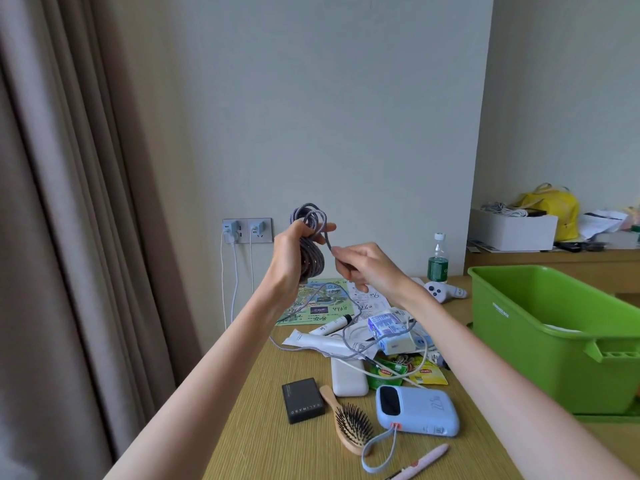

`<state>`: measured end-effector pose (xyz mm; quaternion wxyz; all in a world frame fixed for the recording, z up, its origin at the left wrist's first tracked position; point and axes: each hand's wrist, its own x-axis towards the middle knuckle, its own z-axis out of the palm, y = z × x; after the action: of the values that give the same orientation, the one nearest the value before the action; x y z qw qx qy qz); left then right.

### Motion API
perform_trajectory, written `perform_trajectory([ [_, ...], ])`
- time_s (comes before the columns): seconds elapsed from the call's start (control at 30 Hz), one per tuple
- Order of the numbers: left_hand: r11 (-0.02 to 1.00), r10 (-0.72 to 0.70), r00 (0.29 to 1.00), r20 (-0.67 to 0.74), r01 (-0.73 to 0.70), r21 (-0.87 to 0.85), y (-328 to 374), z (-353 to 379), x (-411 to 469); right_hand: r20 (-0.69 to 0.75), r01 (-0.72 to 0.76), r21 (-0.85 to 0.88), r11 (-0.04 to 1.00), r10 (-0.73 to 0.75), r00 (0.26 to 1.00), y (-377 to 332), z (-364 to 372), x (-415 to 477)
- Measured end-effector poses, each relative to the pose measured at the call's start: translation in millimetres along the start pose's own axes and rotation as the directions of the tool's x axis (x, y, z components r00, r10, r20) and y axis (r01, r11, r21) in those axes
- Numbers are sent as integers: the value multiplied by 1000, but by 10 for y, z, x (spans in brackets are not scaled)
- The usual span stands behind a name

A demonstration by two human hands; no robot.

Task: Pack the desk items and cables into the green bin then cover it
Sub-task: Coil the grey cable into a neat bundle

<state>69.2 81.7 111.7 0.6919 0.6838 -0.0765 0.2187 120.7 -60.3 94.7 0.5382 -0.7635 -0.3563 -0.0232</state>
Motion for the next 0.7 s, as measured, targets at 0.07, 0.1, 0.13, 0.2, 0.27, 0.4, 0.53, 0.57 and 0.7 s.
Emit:
perform_trajectory([
  [0.07, 1000, -18, 1000, -8, 17, -13, 16, 18, 2, 19, 4, 13, 1000, -4, 1000, -14, 1, -14],
  [0.1, 999, -31, 999, -21, 30, -36, 20, 25, 14, 29, 6, 17, 1000, -7, 1000, -22, 2, -18],
  [0.13, 997, -51, 998, -43, 49, -52, 17, 29, 30, 39, 8, 18, 1000, -9, 999, -28, 5, -23],
  [0.2, 993, -99, 993, -61, 94, -77, 4, 41, 53, 65, 7, 16, 1000, -8, 998, -45, 22, -26],
  [0.27, 978, -127, 992, -20, 122, -169, -14, 54, 71, 103, -2, 11, 1000, 0, 995, -60, 38, -21],
  [0.4, 945, -143, 990, 8, 139, -295, -5, -5, 89, 137, -33, -36, 999, 38, 990, -49, 17, -9],
  [0.53, 973, -144, 983, -112, 120, -196, 3, -107, 101, 97, -65, -130, 989, 78, 992, 6, -88, -11],
  [0.57, 979, -132, 982, -135, 107, -175, 0, -133, 110, 89, -81, -168, 982, 97, 991, 17, -124, -8],
  [0.7, 996, -80, 983, -165, 74, -46, -47, -250, 136, 71, -156, -277, 948, 182, 981, 23, -285, -15],
])
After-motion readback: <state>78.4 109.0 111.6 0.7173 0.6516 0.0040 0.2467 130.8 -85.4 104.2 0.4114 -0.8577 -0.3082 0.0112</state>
